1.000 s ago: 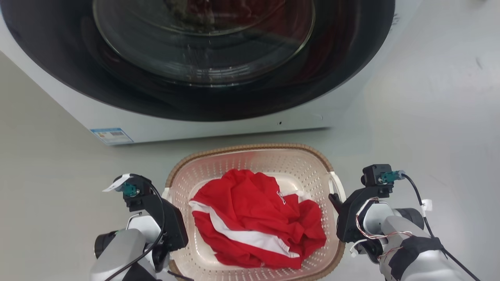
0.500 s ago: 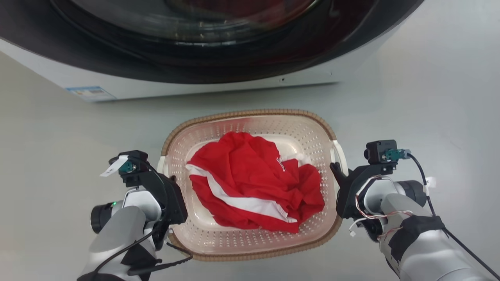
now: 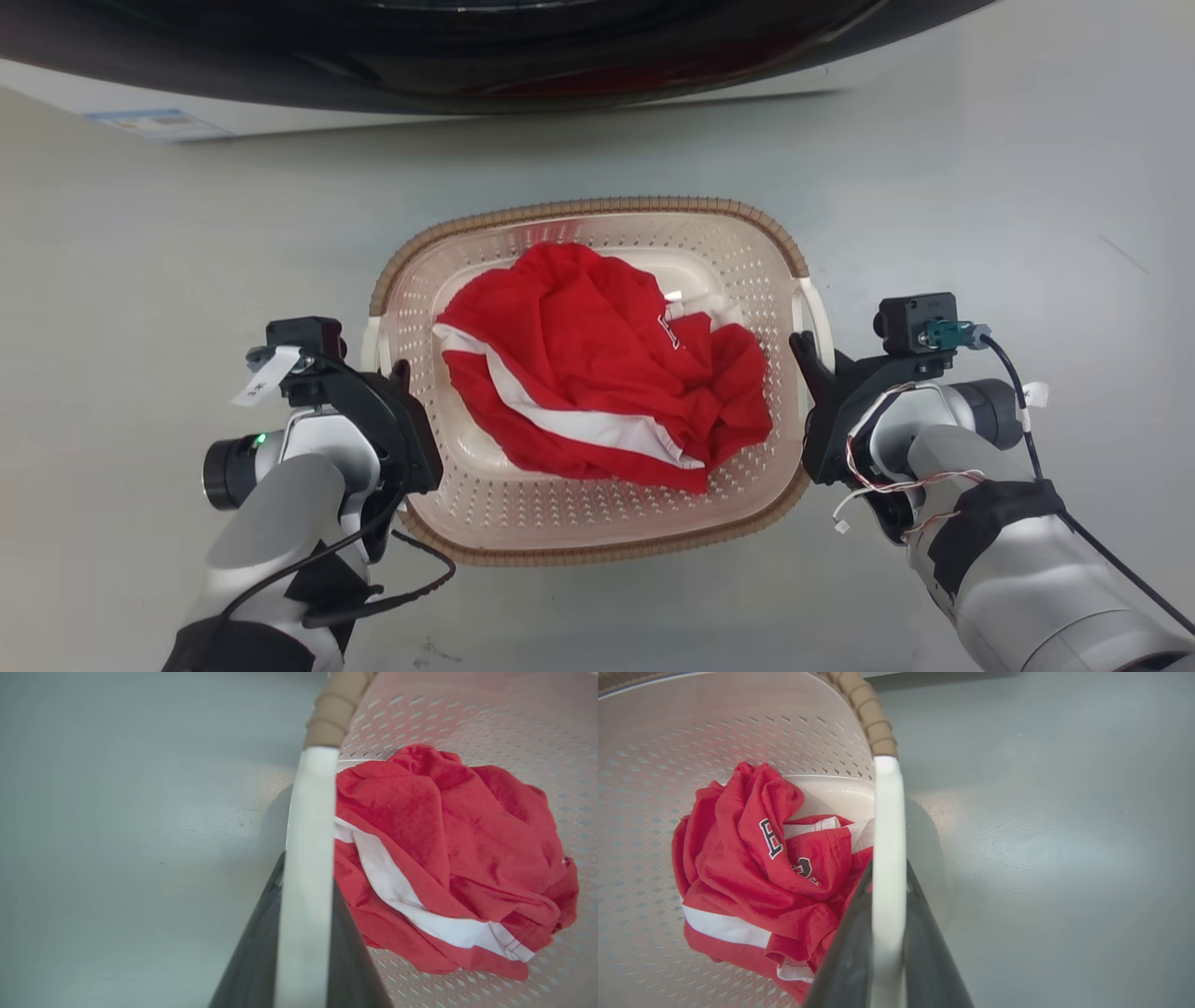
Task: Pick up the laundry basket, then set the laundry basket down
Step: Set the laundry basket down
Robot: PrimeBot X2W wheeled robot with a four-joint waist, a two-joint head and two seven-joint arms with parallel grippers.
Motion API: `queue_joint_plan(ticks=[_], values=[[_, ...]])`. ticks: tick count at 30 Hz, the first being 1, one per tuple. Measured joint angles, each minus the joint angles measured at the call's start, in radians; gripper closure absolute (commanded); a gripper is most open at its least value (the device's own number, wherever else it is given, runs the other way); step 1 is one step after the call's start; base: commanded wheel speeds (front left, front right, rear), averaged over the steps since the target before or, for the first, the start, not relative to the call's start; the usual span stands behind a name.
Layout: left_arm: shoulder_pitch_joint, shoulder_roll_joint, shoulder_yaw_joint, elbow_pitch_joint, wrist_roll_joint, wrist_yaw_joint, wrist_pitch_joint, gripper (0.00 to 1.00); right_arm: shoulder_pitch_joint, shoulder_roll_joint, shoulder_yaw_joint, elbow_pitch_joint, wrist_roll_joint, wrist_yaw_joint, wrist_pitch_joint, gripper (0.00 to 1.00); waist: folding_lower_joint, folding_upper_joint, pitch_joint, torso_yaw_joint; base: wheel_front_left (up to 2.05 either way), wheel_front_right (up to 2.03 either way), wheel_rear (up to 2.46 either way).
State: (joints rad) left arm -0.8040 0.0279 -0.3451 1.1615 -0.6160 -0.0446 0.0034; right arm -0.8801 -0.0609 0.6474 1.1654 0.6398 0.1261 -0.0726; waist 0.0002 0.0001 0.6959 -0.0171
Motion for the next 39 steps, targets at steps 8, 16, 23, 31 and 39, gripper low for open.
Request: queue_joint_plan(ticks=[8,16,23,31,39], values=[[-0.035,0.0,-0.004,0.003,0.007,0.0,-0.043,1.0,-0.029,-0.003,0.004,0.009,-0.015,-0.003,-0.041,1.0,-0.0001,0.0,0.061,0.007,0.0,0.0,0.0],[-0.052,-0.002,-0.004,0.02,0.008,-0.001,-0.078,1.0,-0.041,-0.002,0.013,0.023,-0.023,-0.003,-0.07,1.0,-0.0001,0.0,0.1,0.01,0.0,0.0,0.0],[-0.061,-0.005,-0.008,0.036,0.008,-0.009,-0.095,1.0,-0.049,-0.001,0.016,0.043,-0.023,-0.003,-0.084,1.0,-0.0001,0.0,0.11,0.009,0.0,0.0,0.0],[-0.079,-0.003,-0.013,0.05,0.009,-0.019,-0.112,0.0,-0.054,-0.003,0.024,0.049,-0.024,-0.003,-0.105,0.0,-0.0001,-0.0002,0.113,0.01,0.0,0.0,0.0],[-0.1,0.0,-0.016,0.06,0.009,-0.027,-0.129,0.0,-0.054,-0.004,0.031,0.057,-0.024,-0.003,-0.124,0.0,-0.0001,-0.0002,0.106,0.014,0.0,0.0,0.0]])
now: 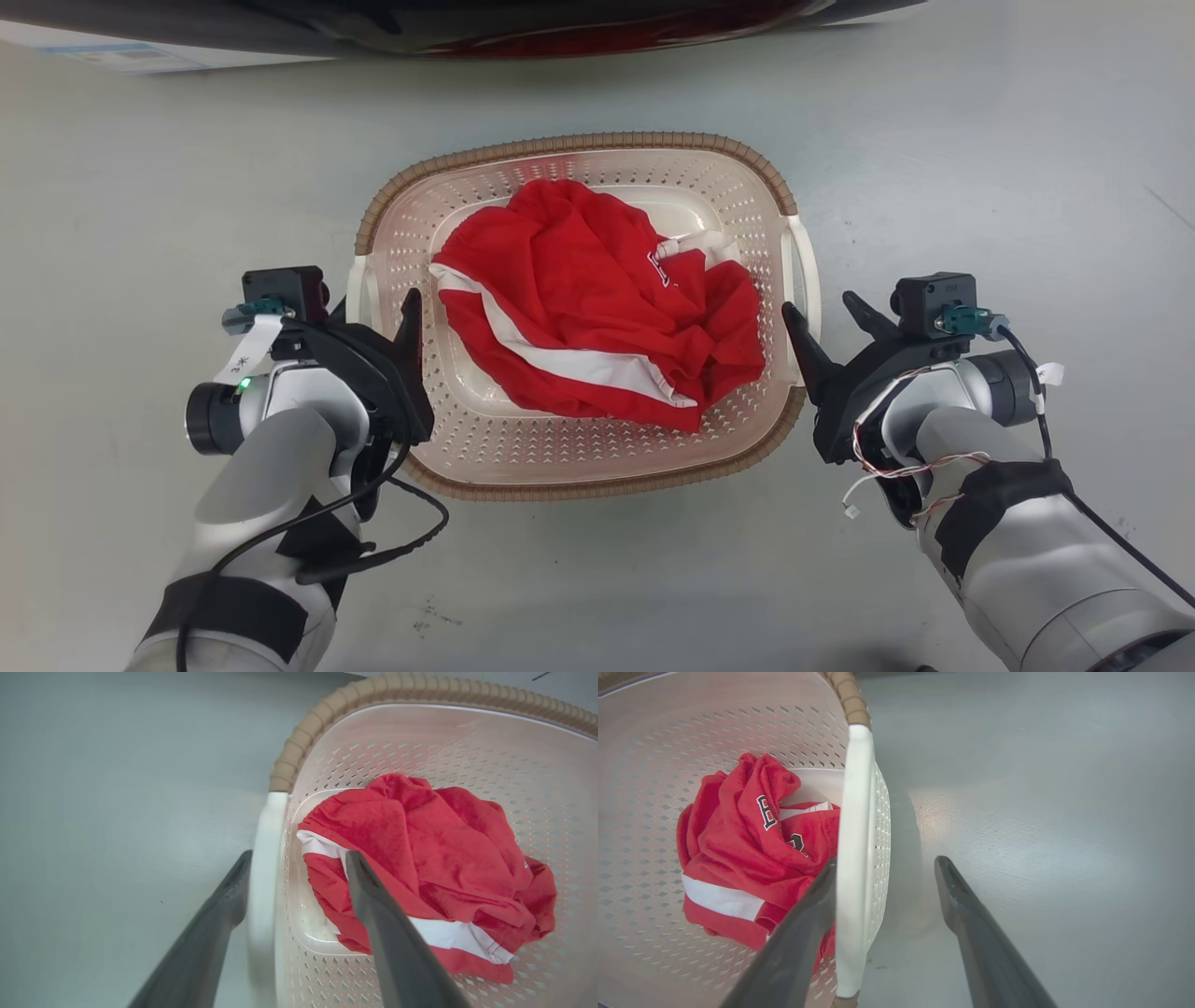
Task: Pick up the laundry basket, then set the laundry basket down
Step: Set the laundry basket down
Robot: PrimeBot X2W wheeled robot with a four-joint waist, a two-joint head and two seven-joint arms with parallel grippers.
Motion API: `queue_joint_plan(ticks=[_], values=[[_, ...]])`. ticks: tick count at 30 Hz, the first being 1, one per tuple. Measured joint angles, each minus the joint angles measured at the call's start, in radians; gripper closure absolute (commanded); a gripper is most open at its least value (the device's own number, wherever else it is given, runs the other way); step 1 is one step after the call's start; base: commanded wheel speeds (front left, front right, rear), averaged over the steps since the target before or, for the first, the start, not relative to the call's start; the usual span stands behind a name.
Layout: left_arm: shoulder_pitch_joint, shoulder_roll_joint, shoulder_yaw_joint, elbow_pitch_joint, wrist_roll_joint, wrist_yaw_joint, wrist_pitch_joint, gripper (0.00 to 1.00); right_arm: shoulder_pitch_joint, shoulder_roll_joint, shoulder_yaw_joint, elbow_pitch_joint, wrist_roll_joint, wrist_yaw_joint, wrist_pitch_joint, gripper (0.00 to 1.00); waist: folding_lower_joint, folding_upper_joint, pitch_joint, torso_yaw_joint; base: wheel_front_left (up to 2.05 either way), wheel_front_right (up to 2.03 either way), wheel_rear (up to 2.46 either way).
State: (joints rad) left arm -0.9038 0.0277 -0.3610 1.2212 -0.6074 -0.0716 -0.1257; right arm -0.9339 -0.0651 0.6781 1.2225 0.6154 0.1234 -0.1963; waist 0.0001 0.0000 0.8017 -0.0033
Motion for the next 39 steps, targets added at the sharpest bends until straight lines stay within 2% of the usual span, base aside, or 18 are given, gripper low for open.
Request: queue_joint_plan(ticks=[16,27,39], values=[[0.037,0.0,-0.014,0.023,-0.007,-0.009,-0.036,0.0,0.036,0.0,0.001,0.009,0.0,0.0,-0.035,0.0,-0.0002,0.0,-0.098,-0.001,0.0,0.0,0.0],[0.102,0.0,-0.038,0.031,-0.002,-0.009,-0.08,0.0,0.108,0.001,-0.008,-0.002,0.004,0.0,-0.052,0.0,-0.0003,0.0,-0.218,-0.004,0.0,0.0,0.0],[0.196,0.001,-0.039,0.028,0.0,-0.009,-0.117,0.0,0.202,0.0,-0.048,-0.067,0.024,0.001,-0.053,0.0,-0.0002,-0.0001,-0.373,-0.01,0.0,0.0,0.0]])
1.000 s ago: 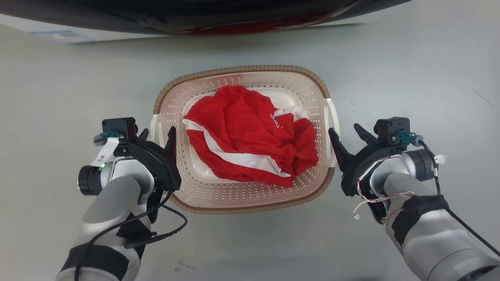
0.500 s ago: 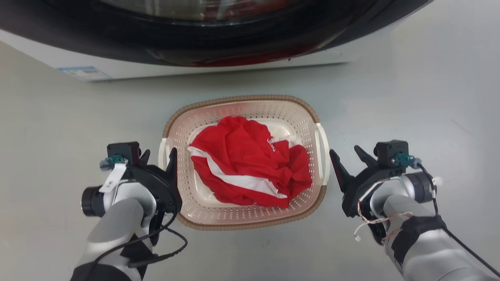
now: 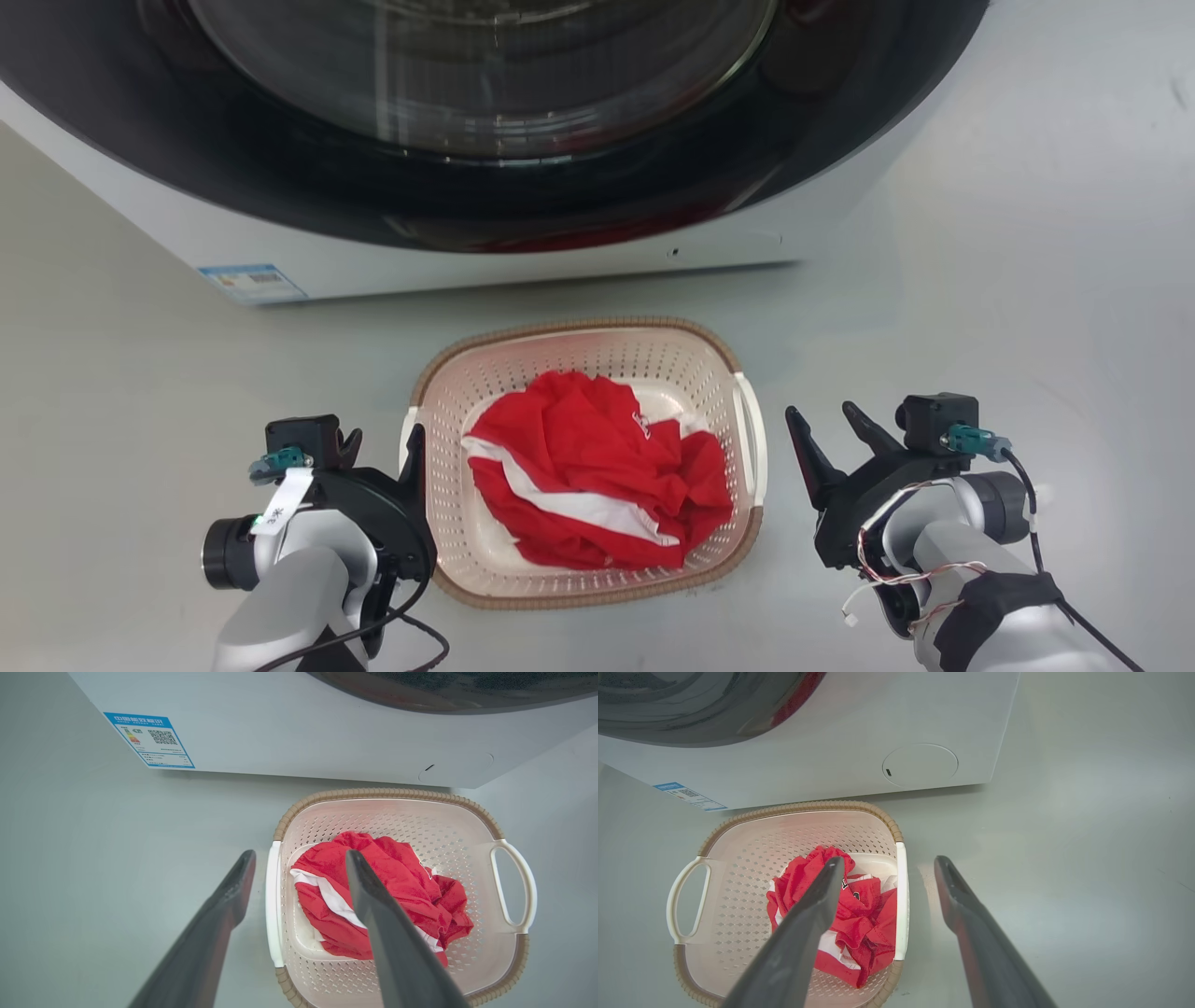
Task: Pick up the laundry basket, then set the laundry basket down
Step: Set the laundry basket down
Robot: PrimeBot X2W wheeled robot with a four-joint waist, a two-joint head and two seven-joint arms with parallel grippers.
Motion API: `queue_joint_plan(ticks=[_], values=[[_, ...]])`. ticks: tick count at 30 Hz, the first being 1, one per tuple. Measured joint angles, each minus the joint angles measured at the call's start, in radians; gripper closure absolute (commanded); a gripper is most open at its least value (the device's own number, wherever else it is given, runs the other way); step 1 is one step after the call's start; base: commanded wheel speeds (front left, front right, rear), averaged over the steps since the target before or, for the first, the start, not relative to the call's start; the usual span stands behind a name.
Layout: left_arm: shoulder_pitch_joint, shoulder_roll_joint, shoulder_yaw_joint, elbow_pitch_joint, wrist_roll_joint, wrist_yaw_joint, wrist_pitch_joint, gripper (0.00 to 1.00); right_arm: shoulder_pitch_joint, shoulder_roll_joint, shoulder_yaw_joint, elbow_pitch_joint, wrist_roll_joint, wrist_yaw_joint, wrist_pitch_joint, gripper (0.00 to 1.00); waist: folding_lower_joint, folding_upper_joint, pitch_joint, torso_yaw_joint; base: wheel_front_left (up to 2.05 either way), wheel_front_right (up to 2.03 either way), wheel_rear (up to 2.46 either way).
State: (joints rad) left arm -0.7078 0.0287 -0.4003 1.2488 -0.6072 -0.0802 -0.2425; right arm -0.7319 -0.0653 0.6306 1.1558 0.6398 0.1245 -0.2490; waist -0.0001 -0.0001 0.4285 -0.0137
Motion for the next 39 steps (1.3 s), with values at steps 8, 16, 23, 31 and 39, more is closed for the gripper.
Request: queue_joint_plan(ticks=[8,16,23,31,39], values=[[0.04,0.001,0.006,-0.059,0.001,0.0,-0.007,0.0,0.056,-0.022,-0.042,-0.081,0.003,-0.001,0.0,0.0,0.0,0.0,-0.1,-0.004,0.0,0.0,0.0],[0.089,0.013,0.026,-0.187,0.019,0.024,-0.007,0.0,0.108,-0.055,-0.083,-0.206,-0.015,-0.03,0.0,0.0,0.0001,0.0001,-0.179,-0.001,0.0,0.0,0.0],[0.167,0.038,0.044,-0.352,0.065,0.063,-0.007,0.0,0.16,-0.09,-0.114,-0.349,-0.063,-0.073,0.0,0.0,0.0,0.0,-0.233,0.007,0.0,0.0,0.0],[0.291,0.078,0.067,-0.598,0.128,0.117,-0.007,0.0,0.243,-0.123,-0.147,-0.546,-0.129,-0.131,-0.001,0.0,0.0001,0.0,-0.279,0.016,0.0,0.0,0.0],[0.454,0.101,0.081,-0.891,0.191,0.16,-0.007,0.0,0.362,-0.154,-0.176,-0.757,-0.188,-0.188,-0.004,0.0,0.0,0.0,-0.312,0.018,0.0,0.0,0.0]])
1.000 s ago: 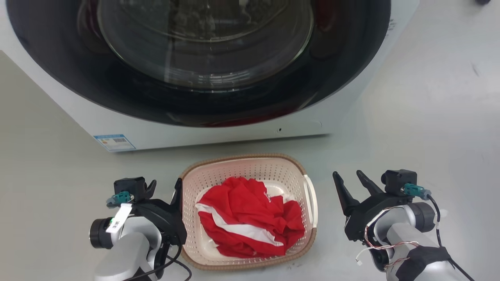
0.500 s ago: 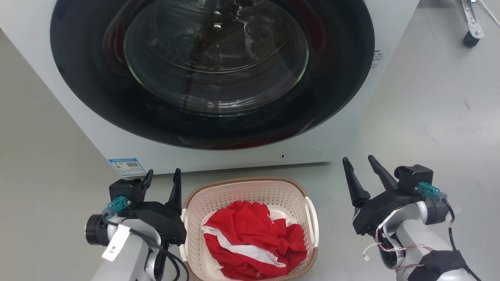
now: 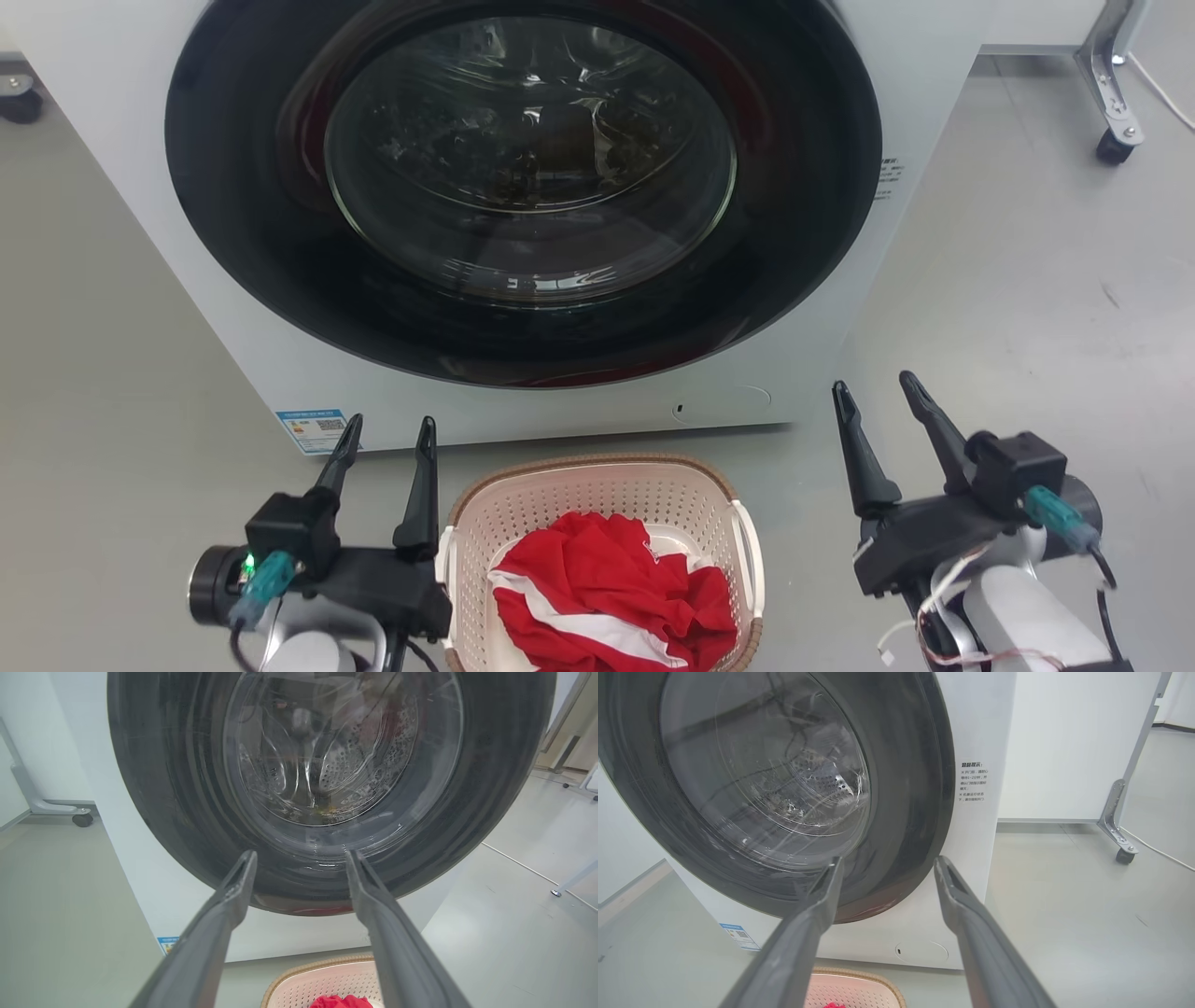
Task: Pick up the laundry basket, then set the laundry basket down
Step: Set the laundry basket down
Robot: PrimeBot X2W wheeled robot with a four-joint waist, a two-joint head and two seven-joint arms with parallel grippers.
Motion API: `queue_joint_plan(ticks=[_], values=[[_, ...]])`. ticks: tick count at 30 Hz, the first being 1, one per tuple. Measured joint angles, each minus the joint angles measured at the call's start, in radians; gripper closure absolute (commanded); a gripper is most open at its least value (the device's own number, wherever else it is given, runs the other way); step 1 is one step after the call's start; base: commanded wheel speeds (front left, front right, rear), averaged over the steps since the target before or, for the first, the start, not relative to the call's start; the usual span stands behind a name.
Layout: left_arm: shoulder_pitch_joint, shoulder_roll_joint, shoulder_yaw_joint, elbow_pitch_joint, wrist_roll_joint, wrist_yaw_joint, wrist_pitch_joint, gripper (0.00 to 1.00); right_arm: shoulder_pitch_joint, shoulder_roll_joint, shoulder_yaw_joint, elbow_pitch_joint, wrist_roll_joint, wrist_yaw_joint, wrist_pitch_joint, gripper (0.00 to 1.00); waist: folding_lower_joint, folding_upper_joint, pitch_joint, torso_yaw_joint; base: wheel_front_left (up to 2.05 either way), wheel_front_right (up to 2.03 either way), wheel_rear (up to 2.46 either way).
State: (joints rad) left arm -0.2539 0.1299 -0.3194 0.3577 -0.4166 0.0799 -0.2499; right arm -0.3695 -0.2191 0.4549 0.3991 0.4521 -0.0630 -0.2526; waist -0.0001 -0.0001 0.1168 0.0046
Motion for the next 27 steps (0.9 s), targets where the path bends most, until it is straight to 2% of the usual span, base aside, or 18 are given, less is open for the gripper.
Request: queue_joint_plan(ticks=[6,14,27], values=[[0.088,0.016,0.02,-0.151,0.027,0.018,0.0,0.0,0.085,-0.02,-0.023,-0.098,-0.022,-0.022,-0.001,0.0,0.0,0.0001,-0.009,0.0,0.0,0.0,0.0],[0.183,0.022,0.034,-0.256,0.049,0.03,-0.003,0.0,0.175,-0.028,-0.059,-0.185,-0.039,-0.043,-0.001,0.0,0.0,0.0001,-0.02,-0.004,0.0,0.0,0.0],[0.273,0.019,0.052,-0.308,0.058,0.036,0.02,0.0,0.275,-0.032,-0.1,-0.263,-0.071,-0.053,-0.001,0.0,0.0,0.0001,-0.048,-0.006,0.0,0.0,0.0]])
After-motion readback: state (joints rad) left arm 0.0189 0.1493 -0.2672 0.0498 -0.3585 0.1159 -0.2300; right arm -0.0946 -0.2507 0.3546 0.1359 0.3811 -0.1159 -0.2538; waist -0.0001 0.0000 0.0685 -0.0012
